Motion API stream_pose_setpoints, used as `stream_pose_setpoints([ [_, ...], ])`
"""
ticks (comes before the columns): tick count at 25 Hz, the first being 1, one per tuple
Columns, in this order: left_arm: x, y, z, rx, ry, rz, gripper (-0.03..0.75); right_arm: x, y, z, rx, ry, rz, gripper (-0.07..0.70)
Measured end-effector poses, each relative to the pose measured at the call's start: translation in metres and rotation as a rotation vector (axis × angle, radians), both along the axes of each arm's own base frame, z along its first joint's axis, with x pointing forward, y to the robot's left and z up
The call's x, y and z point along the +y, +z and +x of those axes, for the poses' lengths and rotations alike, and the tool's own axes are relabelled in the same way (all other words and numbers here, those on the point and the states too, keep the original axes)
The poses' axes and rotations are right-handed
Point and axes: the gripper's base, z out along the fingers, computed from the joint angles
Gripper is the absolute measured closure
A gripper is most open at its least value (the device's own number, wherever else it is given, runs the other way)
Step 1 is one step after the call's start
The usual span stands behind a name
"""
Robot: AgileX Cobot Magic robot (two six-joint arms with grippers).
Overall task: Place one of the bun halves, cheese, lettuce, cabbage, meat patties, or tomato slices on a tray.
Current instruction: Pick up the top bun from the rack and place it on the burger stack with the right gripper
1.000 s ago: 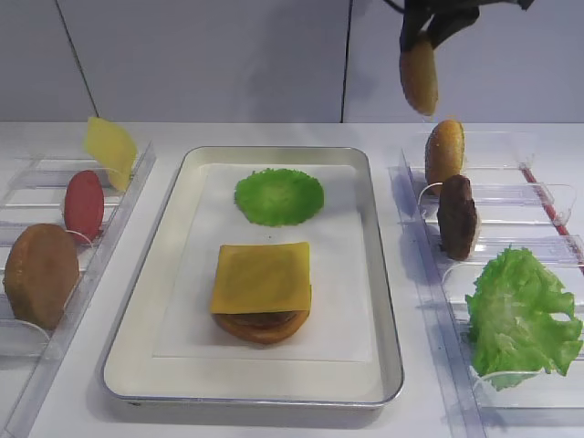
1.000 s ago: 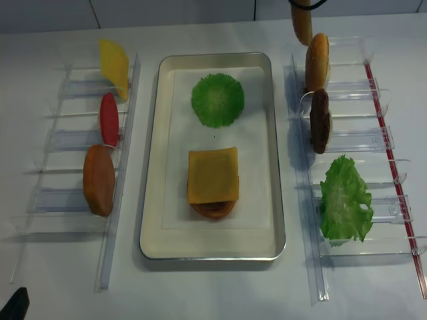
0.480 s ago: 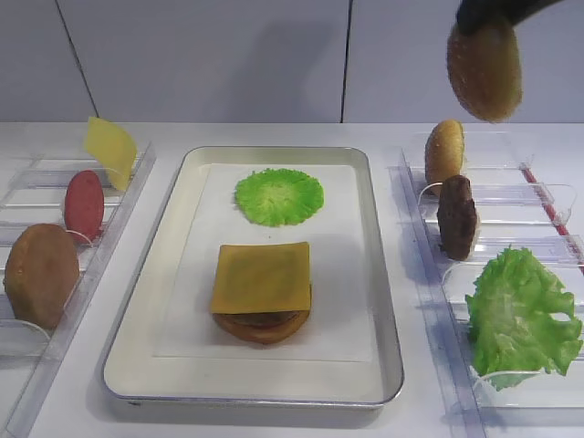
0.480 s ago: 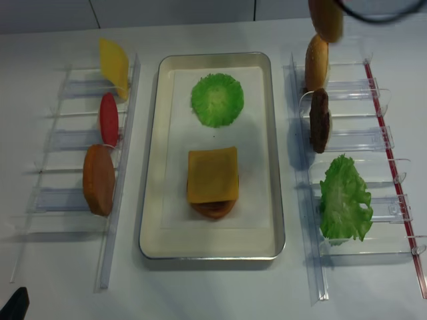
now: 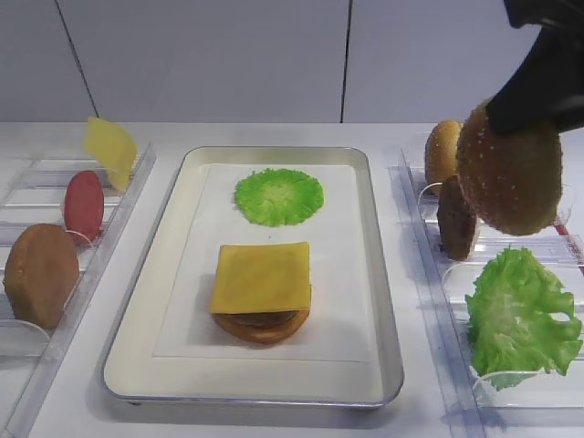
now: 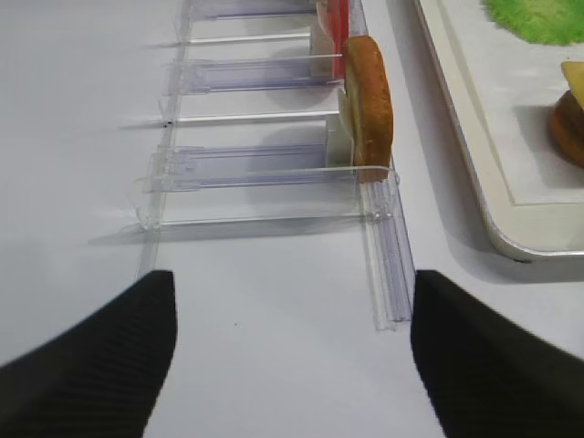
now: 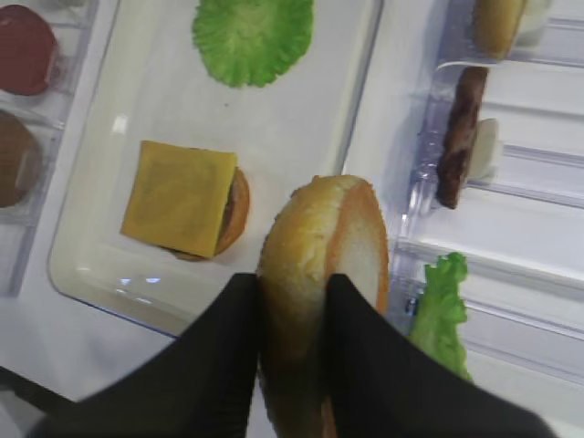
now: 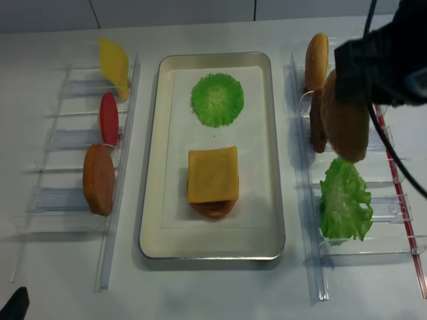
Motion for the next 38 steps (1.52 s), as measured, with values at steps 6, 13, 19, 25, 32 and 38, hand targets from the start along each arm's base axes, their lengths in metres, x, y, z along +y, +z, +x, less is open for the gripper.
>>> stream_pose_setpoints([
  [6, 0.000, 0.000, 0.000, 0.000, 0.000, 0.000, 0.223, 0.011, -0.016, -0.004, -0.023, 0.071, 0.135, 0.432],
  [13, 0.000, 0.000, 0.000, 0.000, 0.000, 0.000, 0.223, 0.012, -0.030, 0.026, -0.010, 0.106, 0.465, 0.433],
  [19, 0.000, 0.000, 0.000, 0.000, 0.000, 0.000, 0.223, 0.000, -0.055, 0.063, 0.020, 0.118, 0.786, 0.433],
  [25, 0.000, 0.000, 0.000, 0.000, 0.000, 0.000, 0.223, 0.014, -0.101, 0.094, 0.110, 0.090, 0.850, 0.433],
  [32, 0.000, 0.000, 0.000, 0.000, 0.000, 0.000, 0.223, 0.056, -0.130, 0.096, 0.200, 0.173, 0.874, 0.434],
  [38, 0.000, 0.000, 0.000, 0.000, 0.000, 0.000, 0.223, 0.063, -0.158, 0.104, 0.279, 0.142, 0.856, 0.434],
])
